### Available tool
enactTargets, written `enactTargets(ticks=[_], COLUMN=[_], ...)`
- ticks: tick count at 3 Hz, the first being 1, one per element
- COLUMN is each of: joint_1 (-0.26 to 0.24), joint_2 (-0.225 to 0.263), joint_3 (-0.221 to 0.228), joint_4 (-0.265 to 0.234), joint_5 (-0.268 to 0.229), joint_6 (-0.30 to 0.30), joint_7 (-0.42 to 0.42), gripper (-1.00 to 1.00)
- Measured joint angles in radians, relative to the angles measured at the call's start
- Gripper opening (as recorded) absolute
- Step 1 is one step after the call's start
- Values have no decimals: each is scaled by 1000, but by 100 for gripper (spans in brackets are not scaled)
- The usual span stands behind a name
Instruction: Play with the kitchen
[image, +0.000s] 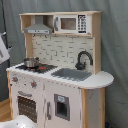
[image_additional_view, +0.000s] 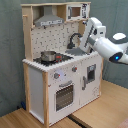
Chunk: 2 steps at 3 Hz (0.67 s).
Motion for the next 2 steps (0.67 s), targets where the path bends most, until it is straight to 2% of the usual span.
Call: enactTargets(ticks=[2], joint_1=[54], joint_2=[-2], joint_3=[152], joint_4=[3], joint_5=[8], joint_6=[-128], joint_7=[64], gripper=[100])
